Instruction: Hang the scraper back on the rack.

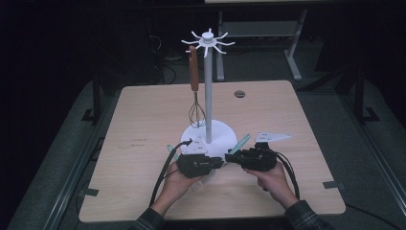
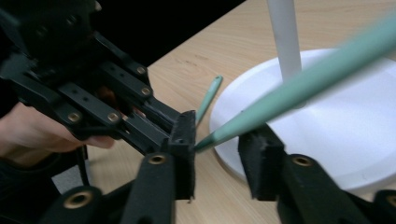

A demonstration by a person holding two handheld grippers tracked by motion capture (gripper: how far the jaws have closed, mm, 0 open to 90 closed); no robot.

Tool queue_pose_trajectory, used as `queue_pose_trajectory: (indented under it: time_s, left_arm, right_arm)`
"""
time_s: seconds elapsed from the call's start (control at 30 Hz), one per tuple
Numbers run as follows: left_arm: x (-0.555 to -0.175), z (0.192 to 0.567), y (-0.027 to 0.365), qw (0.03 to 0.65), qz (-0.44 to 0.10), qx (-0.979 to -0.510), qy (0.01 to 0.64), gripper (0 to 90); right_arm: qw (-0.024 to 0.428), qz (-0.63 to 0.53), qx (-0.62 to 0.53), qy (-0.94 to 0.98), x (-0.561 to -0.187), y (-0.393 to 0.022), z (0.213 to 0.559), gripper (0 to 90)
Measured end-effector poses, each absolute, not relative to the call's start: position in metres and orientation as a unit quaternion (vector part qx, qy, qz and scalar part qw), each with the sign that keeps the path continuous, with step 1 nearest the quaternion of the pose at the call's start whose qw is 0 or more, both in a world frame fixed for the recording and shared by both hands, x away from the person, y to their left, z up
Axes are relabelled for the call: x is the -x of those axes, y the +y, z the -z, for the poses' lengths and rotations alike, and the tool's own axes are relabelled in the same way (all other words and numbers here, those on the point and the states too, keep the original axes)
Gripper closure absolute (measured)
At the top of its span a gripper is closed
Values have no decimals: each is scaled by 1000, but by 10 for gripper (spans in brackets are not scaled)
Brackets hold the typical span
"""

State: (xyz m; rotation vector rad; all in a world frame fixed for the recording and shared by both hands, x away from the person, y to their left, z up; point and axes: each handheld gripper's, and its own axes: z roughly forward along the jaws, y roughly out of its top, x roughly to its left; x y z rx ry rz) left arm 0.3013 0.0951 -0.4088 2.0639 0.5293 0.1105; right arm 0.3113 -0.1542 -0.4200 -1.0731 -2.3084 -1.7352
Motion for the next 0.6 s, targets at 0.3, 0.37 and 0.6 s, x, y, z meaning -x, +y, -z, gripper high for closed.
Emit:
queue_pose_trajectory:
  time_s: [0.3, 0.37, 0.6]
  left_arm:
    - [-304, 410, 90, 483, -43, -848, 213, 898]
    - [-304, 410, 91, 483, -44, -849, 211, 898]
    - [-304, 407, 103, 478, -39, -850, 217, 863]
  right_arm:
    - [34, 586, 338, -735, -311, -155, 413, 838]
    - [24, 585, 338, -737, -310, -156, 412, 839]
    - [17, 584, 326, -743, -311, -159, 408, 839]
